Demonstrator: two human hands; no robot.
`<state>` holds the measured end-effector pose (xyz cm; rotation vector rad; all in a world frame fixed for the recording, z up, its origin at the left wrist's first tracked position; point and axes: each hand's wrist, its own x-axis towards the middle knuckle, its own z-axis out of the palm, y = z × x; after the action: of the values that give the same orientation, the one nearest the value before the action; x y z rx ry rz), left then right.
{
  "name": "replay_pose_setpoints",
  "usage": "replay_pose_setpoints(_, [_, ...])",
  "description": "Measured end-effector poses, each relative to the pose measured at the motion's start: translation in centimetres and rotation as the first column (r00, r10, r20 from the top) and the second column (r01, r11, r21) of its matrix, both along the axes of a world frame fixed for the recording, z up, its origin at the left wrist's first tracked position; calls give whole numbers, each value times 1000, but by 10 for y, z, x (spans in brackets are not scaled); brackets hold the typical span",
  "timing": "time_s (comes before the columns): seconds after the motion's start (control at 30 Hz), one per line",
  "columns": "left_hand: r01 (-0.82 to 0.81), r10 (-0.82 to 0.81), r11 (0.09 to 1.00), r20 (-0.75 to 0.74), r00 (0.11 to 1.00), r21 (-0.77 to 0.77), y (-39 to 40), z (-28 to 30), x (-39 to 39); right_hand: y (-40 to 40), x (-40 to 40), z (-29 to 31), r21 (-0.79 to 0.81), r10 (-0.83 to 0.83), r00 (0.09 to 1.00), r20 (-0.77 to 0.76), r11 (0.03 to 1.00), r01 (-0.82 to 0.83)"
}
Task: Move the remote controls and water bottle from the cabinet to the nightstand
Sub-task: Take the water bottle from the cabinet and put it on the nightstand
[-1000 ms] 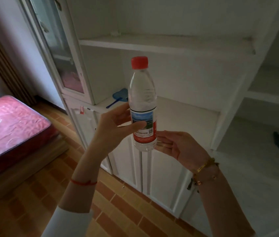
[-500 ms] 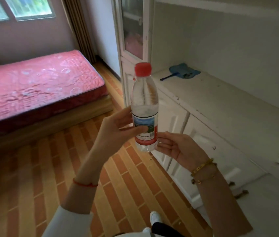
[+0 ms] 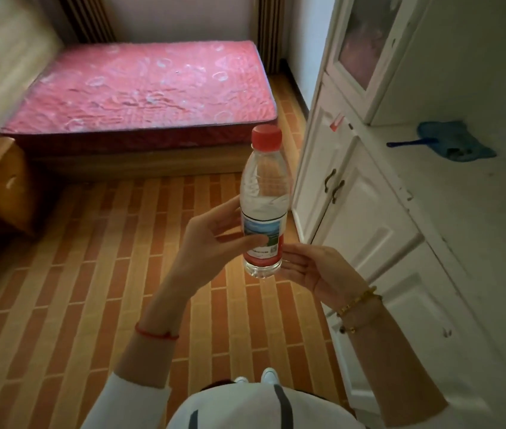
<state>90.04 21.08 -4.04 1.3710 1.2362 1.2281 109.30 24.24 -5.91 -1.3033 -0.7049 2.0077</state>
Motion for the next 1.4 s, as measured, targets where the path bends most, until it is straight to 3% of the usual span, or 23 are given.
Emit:
replay_pose_setpoints(0.3, [-231,233,972,54,971,-45,3,-7,-10,48,-25,-9,-48,224,974,-23,973,-225])
replay_pose_setpoints(0.6, [-445,450,892,69,890,-81,30,-19,-67,110,-104,-22,-52,419,908,6,907,-418])
replay_pose_setpoints(1.17, [-633,633,775,-3,775,1,162,-2,-338,273,-407,-11,22,581,814,18,814,-581])
replay_pose_setpoints(1.4, [-685,685,728,1,728,-23,218,-7,-434,338,-513,-15,-17,655,755,29,755,-655])
